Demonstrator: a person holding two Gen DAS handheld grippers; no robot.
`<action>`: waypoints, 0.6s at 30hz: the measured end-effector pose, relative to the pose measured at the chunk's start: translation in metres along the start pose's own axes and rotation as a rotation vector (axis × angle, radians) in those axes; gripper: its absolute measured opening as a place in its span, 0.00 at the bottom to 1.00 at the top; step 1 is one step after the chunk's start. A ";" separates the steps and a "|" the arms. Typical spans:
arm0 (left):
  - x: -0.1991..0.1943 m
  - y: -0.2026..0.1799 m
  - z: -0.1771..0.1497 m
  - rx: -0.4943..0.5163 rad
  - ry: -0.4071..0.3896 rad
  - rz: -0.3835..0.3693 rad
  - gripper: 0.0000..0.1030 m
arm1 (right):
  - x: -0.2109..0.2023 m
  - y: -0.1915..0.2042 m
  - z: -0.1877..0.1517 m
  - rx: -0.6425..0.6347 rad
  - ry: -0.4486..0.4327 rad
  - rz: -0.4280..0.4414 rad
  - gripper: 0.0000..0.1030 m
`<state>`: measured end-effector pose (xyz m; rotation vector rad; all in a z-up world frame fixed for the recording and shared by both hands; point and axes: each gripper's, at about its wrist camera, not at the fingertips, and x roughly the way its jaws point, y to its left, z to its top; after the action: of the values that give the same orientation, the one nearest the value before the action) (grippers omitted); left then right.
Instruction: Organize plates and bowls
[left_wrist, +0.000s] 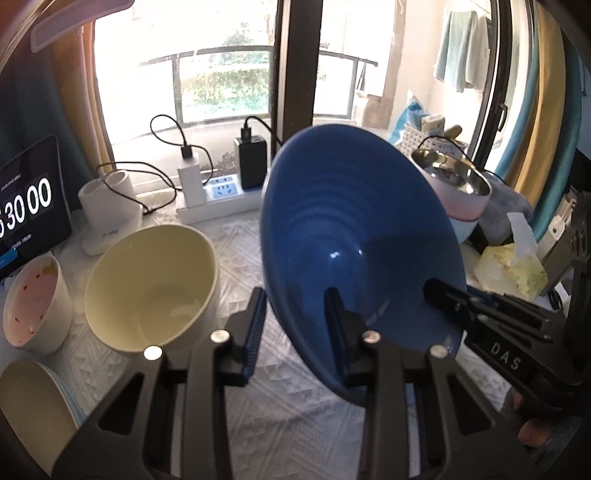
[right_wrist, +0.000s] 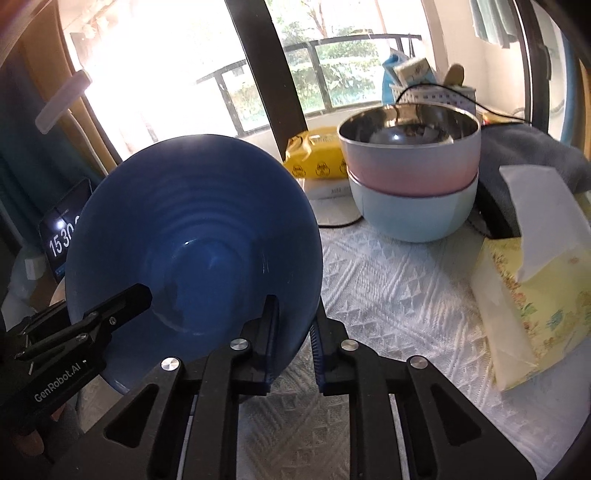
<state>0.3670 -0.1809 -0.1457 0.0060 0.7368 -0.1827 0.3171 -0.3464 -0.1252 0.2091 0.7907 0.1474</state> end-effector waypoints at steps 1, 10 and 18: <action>-0.002 0.001 -0.001 -0.002 0.001 -0.002 0.32 | -0.003 0.001 0.000 -0.003 -0.004 -0.001 0.17; -0.024 0.005 -0.011 -0.011 -0.009 -0.016 0.32 | -0.030 0.013 -0.010 -0.011 -0.027 -0.004 0.17; -0.046 0.012 -0.024 -0.024 -0.006 -0.028 0.32 | -0.046 0.023 -0.020 -0.014 -0.034 -0.003 0.17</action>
<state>0.3196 -0.1596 -0.1340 -0.0274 0.7329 -0.2010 0.2692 -0.3315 -0.1016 0.1965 0.7563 0.1464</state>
